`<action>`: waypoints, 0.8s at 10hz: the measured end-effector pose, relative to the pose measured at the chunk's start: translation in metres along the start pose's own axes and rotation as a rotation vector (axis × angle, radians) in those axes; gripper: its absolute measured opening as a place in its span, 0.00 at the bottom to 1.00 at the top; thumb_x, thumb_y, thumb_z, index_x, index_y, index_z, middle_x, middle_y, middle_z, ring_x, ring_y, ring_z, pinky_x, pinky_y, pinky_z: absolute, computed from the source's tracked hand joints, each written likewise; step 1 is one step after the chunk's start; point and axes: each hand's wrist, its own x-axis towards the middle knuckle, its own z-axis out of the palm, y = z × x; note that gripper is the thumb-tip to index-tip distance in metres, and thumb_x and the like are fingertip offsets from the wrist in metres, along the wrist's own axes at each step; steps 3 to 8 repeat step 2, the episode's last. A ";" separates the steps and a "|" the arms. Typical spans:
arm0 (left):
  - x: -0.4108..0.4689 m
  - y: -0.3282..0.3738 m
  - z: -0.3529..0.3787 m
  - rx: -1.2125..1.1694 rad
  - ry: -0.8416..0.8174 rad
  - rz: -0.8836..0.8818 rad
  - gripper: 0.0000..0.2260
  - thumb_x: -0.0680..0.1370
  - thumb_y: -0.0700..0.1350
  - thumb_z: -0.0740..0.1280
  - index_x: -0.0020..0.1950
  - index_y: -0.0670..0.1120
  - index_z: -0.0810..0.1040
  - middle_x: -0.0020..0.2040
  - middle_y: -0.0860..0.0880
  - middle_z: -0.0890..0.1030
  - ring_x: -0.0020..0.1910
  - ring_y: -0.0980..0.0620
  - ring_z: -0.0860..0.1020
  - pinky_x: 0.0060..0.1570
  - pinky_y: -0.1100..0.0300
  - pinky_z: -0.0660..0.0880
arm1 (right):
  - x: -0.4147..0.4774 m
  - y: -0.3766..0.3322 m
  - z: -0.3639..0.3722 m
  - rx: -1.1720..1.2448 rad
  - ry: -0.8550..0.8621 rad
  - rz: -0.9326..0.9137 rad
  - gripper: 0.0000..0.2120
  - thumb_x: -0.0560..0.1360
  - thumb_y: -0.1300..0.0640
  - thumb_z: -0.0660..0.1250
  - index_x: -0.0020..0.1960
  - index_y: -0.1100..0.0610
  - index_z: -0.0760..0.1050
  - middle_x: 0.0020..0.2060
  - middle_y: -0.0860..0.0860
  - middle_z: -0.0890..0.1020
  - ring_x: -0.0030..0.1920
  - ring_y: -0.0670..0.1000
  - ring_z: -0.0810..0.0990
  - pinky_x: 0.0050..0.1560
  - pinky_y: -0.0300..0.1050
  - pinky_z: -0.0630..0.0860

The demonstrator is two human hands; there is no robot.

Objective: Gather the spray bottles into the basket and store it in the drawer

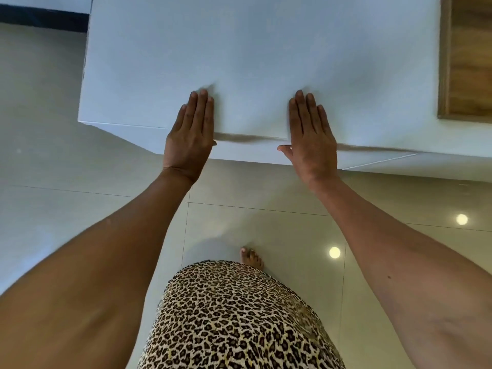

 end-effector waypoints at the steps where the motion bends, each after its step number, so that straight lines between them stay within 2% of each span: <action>1: -0.006 0.000 -0.010 -0.155 -0.104 -0.058 0.40 0.73 0.49 0.66 0.72 0.35 0.45 0.75 0.36 0.51 0.74 0.38 0.50 0.73 0.50 0.47 | -0.006 -0.006 -0.011 0.038 -0.060 0.010 0.49 0.68 0.47 0.72 0.74 0.66 0.47 0.76 0.61 0.52 0.76 0.59 0.50 0.76 0.53 0.48; 2: -0.020 0.005 -0.040 -0.171 -0.043 -0.063 0.42 0.73 0.56 0.64 0.72 0.36 0.42 0.75 0.36 0.48 0.75 0.39 0.46 0.72 0.51 0.42 | -0.026 -0.022 -0.034 0.095 -0.048 0.070 0.49 0.70 0.42 0.68 0.74 0.66 0.44 0.76 0.61 0.49 0.76 0.59 0.47 0.77 0.51 0.45; 8: -0.020 0.005 -0.040 -0.171 -0.043 -0.063 0.42 0.73 0.56 0.64 0.72 0.36 0.42 0.75 0.36 0.48 0.75 0.39 0.46 0.72 0.51 0.42 | -0.026 -0.022 -0.034 0.095 -0.048 0.070 0.49 0.70 0.42 0.68 0.74 0.66 0.44 0.76 0.61 0.49 0.76 0.59 0.47 0.77 0.51 0.45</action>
